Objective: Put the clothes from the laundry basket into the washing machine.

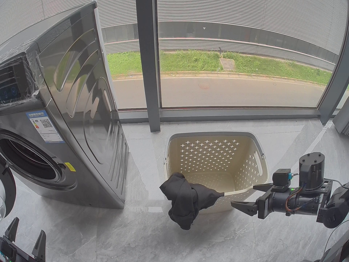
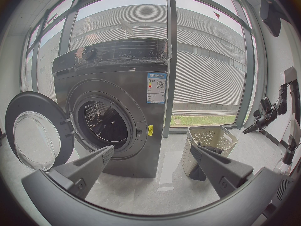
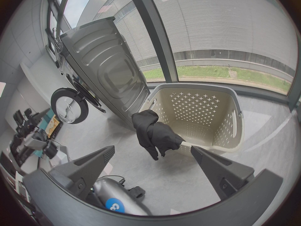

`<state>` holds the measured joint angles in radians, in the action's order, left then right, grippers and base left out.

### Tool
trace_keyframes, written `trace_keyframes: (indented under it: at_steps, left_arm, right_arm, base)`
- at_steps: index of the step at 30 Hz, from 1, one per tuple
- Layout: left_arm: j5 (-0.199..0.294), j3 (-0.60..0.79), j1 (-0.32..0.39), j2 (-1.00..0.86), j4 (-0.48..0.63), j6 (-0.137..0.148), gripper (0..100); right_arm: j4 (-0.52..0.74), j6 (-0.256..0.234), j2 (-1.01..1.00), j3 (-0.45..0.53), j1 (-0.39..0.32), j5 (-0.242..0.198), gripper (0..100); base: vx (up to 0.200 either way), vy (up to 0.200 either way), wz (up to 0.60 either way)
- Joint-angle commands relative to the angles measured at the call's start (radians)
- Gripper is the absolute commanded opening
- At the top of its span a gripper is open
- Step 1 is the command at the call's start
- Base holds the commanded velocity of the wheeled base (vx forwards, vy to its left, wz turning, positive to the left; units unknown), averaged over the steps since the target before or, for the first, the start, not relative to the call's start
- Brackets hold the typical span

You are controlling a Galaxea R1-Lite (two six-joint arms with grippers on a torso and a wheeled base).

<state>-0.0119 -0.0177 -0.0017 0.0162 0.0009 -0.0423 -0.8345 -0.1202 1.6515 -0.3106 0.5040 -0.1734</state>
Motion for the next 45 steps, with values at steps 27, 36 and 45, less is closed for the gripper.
trace_keyframes:
  at_steps: [27, 36, 45]
  left_arm:
    - [0.001, 0.016, 0.0, -0.016, -0.001, 0.002, 100]
    - [0.003, 0.016, 0.0, -0.016, -0.001, 0.004, 100]
    - [0.003, 0.016, 0.0, -0.016, -0.001, 0.004, 100]
  right_arm:
    - [-0.295, 0.12, 0.573, -0.239, 0.039, 0.101, 100]
    - [-0.354, 0.165, 0.662, -0.301, 0.045, 0.058, 100]
    - [-0.361, 0.186, 0.714, -0.346, 0.037, 0.006, 100]
  base:
    - [0.0, 0.0, 0.0]
    - [0.0, 0.0, 0.0]
    - [0.0, 0.0, 0.0]
